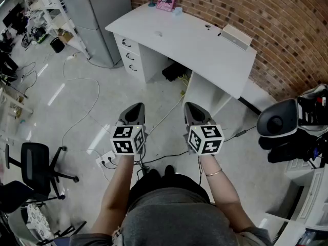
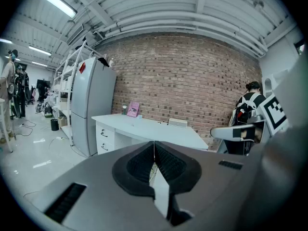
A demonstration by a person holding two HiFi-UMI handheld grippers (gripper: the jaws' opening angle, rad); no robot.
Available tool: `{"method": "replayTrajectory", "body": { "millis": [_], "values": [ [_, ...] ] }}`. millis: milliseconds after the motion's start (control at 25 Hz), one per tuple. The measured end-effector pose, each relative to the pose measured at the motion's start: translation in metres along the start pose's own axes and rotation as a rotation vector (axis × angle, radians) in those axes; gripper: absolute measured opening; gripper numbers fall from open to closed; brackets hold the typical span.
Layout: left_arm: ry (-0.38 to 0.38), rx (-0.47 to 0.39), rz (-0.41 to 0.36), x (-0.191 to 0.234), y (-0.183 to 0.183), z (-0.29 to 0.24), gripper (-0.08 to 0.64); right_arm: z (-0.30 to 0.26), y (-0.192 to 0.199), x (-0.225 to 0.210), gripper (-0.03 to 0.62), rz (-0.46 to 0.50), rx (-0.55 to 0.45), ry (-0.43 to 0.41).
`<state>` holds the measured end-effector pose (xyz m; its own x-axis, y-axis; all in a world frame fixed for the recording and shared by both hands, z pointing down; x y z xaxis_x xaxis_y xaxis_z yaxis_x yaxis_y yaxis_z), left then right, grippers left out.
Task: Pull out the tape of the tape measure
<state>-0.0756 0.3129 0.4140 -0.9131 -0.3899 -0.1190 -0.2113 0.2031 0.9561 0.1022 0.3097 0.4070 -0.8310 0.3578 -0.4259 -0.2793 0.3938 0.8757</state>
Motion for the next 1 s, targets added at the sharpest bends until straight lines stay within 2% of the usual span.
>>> {"method": "replayTrajectory", "body": {
  "millis": [440,760,880,1000],
  "values": [
    [0.012,0.004,-0.017,-0.013,-0.001,-0.014,0.026,0.008,-0.001,-0.032,0.006,-0.047,0.023,0.006],
    [0.011,0.01,-0.024,-0.024,0.0,-0.018,0.029,0.011,-0.003,-0.054,0.008,-0.058,0.015,0.044],
    [0.003,0.009,-0.014,-0.023,-0.001,-0.023,0.041,0.008,-0.002,-0.06,0.055,-0.073,0.033,0.035],
    [-0.009,0.023,-0.005,-0.018,0.003,-0.027,0.084,0.004,0.005,-0.065,0.069,-0.101,0.056,0.03]
  ]
}}
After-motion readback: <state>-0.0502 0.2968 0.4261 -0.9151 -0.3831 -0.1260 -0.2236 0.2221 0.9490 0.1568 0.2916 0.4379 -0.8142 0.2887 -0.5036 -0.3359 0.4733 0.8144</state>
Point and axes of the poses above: the fingertips, and each gripper's own axes: z backward along the fingers, x to its left, y out of its underside, the point moved 1 cm from there along z, backward along the fingers, and after that the axes turned 15 degrees about -z, right-handed, at the moved point
